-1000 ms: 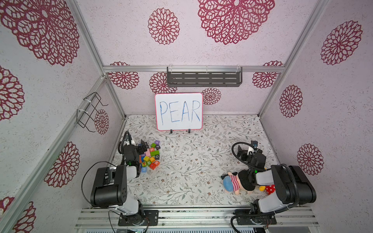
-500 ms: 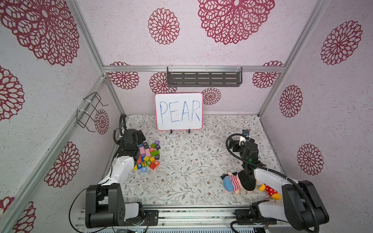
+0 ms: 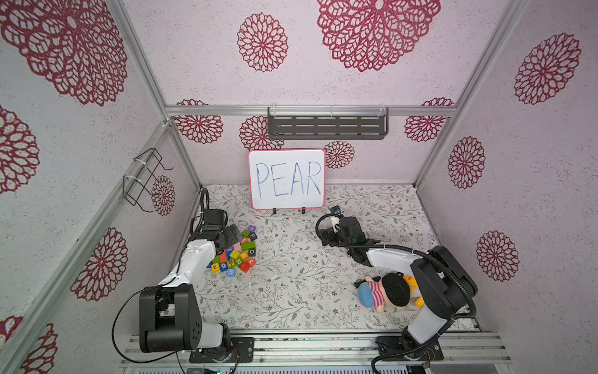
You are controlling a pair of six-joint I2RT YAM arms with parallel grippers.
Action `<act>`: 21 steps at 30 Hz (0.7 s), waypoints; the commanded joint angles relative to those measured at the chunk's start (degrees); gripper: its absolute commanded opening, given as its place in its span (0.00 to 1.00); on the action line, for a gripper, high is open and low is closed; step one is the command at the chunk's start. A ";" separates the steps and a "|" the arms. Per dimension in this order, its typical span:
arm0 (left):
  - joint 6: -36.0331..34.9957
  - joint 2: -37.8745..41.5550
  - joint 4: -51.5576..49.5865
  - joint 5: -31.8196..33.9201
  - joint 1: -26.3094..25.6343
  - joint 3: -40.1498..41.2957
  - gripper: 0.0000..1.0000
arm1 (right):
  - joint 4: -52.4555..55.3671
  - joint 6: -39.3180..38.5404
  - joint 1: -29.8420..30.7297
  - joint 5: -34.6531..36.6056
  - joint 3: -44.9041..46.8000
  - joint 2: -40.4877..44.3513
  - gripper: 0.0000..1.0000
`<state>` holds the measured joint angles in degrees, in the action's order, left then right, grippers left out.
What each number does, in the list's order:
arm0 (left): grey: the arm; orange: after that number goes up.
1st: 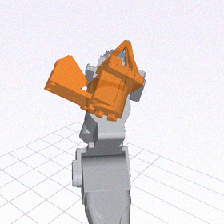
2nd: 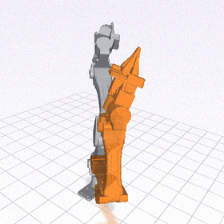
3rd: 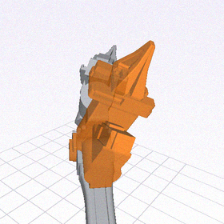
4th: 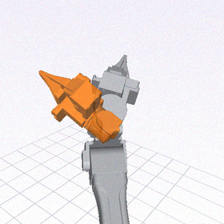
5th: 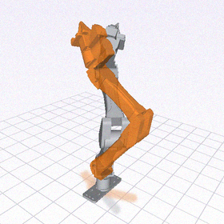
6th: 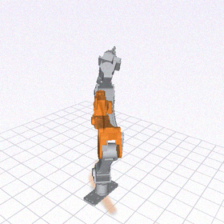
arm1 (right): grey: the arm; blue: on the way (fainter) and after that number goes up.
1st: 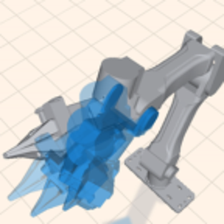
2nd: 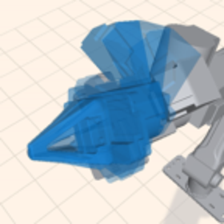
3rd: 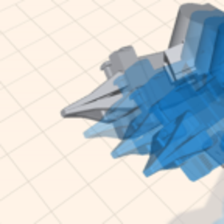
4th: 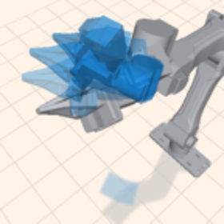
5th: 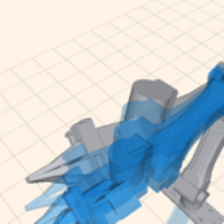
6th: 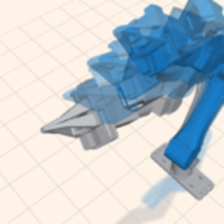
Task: Spell the uppercase word “pear” with letter blocks
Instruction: Pick up the letter block from the center of the board.
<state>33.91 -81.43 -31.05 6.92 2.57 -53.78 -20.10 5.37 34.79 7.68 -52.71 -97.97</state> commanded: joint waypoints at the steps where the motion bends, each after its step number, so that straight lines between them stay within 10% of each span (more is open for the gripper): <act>1: 4.47 -1.59 -6.32 -2.21 -0.46 -0.75 0.99 | 1.69 -1.77 0.62 -4.16 -3.63 -1.21 0.99; 21: 3.19 -6.77 -4.34 -8.25 -3.10 -2.92 0.89 | 2.97 -2.93 1.03 -7.69 -6.74 -5.74 0.99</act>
<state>38.63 -86.43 -37.21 0.05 -0.30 -54.06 -17.67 2.98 35.53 0.73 -57.65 -104.16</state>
